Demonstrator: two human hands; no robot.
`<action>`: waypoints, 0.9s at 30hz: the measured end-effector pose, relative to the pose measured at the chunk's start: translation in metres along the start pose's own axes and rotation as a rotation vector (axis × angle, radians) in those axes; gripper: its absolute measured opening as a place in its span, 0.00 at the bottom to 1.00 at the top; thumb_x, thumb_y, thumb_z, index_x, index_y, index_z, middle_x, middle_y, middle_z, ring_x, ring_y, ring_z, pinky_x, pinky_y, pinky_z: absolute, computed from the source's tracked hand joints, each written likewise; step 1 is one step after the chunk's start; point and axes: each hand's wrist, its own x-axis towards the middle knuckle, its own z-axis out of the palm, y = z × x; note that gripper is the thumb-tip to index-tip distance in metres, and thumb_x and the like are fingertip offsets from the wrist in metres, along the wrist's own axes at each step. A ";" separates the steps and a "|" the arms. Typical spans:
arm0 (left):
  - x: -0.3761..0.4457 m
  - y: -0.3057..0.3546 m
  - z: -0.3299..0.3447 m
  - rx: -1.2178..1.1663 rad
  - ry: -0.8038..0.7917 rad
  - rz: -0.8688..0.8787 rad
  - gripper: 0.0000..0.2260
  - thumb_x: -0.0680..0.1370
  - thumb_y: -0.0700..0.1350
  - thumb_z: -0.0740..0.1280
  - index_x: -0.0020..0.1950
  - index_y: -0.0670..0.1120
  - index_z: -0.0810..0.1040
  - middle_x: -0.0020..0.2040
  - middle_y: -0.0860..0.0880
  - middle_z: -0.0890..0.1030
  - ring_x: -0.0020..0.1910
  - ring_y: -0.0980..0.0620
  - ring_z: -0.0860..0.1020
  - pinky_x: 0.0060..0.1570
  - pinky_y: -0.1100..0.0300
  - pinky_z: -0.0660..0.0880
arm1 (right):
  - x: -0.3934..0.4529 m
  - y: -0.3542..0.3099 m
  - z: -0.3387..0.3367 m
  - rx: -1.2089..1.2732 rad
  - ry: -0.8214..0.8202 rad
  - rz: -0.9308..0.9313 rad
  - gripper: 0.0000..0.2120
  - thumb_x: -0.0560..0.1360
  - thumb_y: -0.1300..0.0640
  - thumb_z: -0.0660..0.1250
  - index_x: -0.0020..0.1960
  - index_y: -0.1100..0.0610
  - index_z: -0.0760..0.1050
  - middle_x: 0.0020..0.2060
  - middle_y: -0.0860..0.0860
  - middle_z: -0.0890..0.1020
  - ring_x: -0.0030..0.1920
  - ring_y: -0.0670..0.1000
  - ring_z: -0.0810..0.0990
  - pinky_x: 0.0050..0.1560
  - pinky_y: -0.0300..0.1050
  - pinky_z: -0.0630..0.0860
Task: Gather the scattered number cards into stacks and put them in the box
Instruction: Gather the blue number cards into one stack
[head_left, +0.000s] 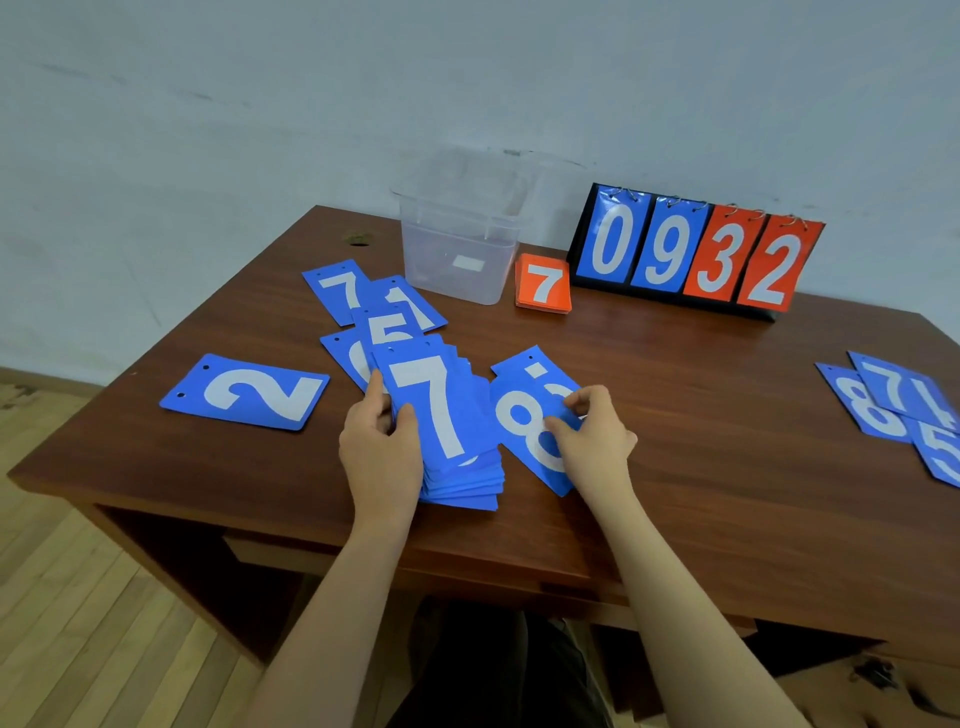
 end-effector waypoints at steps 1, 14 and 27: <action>0.001 0.000 -0.001 0.012 0.004 0.007 0.23 0.78 0.42 0.63 0.73 0.49 0.63 0.62 0.47 0.74 0.56 0.57 0.72 0.49 0.59 0.76 | -0.004 -0.001 -0.002 0.135 0.055 -0.026 0.08 0.74 0.62 0.66 0.50 0.54 0.69 0.45 0.43 0.75 0.51 0.48 0.73 0.48 0.33 0.65; -0.010 0.008 0.009 -0.016 -0.050 0.114 0.21 0.79 0.42 0.62 0.72 0.49 0.65 0.58 0.49 0.74 0.54 0.57 0.74 0.41 0.70 0.74 | -0.033 -0.037 0.025 0.551 0.177 -0.032 0.13 0.76 0.61 0.66 0.59 0.53 0.75 0.54 0.48 0.77 0.54 0.44 0.74 0.45 0.24 0.70; -0.006 0.010 0.020 0.004 -0.043 0.126 0.22 0.78 0.39 0.63 0.72 0.45 0.65 0.54 0.53 0.71 0.43 0.64 0.73 0.39 0.76 0.71 | 0.001 -0.011 0.008 -0.037 0.103 -0.011 0.21 0.73 0.47 0.69 0.63 0.52 0.73 0.61 0.50 0.70 0.62 0.53 0.68 0.65 0.52 0.59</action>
